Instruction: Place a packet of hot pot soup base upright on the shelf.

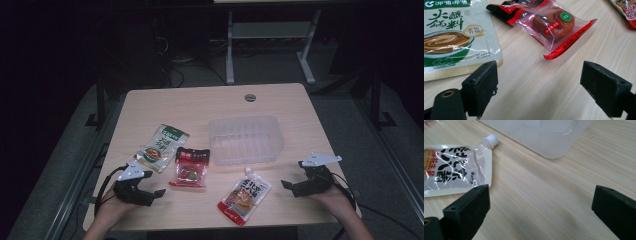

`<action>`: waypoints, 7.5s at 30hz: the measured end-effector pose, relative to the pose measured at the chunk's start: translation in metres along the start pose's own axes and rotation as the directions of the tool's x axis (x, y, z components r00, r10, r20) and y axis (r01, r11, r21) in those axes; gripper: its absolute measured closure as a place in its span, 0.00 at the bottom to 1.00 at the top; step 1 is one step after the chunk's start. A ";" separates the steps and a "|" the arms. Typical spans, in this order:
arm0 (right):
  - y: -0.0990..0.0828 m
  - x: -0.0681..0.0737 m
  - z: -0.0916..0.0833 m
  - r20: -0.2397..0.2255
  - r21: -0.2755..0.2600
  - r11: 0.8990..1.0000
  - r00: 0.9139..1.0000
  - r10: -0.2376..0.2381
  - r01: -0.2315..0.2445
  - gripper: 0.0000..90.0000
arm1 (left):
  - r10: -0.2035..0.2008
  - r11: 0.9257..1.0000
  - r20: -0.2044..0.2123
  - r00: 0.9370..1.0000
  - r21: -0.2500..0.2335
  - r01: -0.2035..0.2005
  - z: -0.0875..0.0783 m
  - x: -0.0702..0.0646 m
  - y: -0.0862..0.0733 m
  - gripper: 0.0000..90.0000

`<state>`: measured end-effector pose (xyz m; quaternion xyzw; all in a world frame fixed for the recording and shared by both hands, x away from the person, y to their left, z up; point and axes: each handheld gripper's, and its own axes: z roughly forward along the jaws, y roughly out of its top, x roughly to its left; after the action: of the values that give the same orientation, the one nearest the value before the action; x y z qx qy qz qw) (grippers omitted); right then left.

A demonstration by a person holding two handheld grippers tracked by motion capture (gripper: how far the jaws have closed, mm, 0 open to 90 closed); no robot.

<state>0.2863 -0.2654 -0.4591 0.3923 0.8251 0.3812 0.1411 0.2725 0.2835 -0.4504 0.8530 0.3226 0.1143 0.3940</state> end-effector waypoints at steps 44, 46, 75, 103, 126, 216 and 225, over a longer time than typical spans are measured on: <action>0.009 0.002 0.000 0.009 -0.024 0.999 1.000 -0.026 0.026 0.01 | -0.043 0.999 0.040 0.998 0.005 0.043 0.012 -0.005 0.054 1.00; 0.009 0.004 -0.001 0.009 -0.032 0.999 0.999 -0.036 0.037 0.01 | -0.044 0.999 0.039 0.998 0.001 0.044 0.015 -0.005 0.058 1.00; 0.005 0.000 0.001 -0.019 -0.017 0.999 0.999 -0.033 0.033 0.08 | -0.003 0.993 0.043 0.999 0.120 -0.002 0.097 -0.011 0.092 1.00; 0.004 0.000 0.000 -0.024 -0.007 1.000 1.000 -0.019 0.019 0.08 | -0.033 0.988 0.104 0.994 0.153 0.017 0.066 -0.011 0.069 1.00; 0.004 0.000 0.000 -0.022 -0.002 1.000 1.000 -0.022 0.022 0.08 | 0.043 0.977 0.222 0.974 0.197 -0.088 0.081 -0.043 0.076 1.00; 0.065 0.092 0.040 -0.358 -0.044 0.995 0.929 -0.097 0.086 0.15 | -0.106 0.969 0.086 0.991 0.230 0.084 0.031 0.008 0.025 0.99; 0.090 0.126 0.077 -0.444 -0.016 0.994 0.890 -0.105 0.110 0.16 | -0.112 0.968 0.098 0.989 0.237 0.086 0.031 0.010 0.025 0.99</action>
<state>0.2934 -0.0943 -0.4360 0.2495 0.8578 0.4482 -0.0320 0.3060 0.2594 -0.4532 0.8811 0.3534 0.0086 0.3142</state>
